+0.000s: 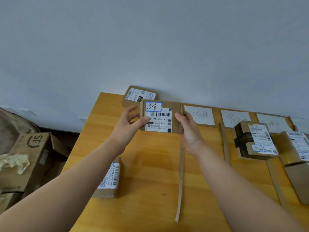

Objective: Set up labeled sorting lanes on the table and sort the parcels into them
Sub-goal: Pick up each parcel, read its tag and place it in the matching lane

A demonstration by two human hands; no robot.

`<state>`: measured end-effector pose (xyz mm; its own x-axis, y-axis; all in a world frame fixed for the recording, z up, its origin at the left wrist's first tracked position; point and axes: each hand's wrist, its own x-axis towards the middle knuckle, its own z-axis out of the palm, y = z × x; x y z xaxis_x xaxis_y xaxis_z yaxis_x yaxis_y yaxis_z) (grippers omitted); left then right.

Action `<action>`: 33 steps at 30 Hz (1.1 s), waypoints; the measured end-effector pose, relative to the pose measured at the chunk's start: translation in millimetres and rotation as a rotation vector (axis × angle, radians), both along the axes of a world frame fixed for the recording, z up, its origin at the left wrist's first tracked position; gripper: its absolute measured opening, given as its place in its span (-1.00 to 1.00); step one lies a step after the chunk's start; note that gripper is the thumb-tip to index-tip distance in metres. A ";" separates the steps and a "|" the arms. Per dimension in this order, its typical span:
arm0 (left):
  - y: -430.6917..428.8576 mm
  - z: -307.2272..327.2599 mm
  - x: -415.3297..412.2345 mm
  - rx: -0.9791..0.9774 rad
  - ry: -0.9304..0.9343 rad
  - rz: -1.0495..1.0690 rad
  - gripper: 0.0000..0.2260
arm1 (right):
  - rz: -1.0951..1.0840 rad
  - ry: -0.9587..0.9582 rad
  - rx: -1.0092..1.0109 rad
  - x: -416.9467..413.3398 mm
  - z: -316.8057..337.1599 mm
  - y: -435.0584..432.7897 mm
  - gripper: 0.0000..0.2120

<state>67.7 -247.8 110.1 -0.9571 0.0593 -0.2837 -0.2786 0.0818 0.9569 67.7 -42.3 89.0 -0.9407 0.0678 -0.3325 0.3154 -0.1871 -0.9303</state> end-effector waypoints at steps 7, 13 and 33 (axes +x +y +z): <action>69.5 -17.5 -19.2 -0.035 -0.122 -0.041 -0.35 | -0.055 -0.135 0.117 9.3 -6.1 53.9 -0.65; 133.1 -32.9 -26.9 -0.072 -0.218 -0.193 -0.53 | -0.085 -0.236 0.108 17.6 -19.3 108.6 -0.39; 177.9 -88.9 -39.7 -0.377 -0.305 -0.112 -0.80 | -0.132 -0.400 0.191 -9.4 -83.7 184.6 -0.37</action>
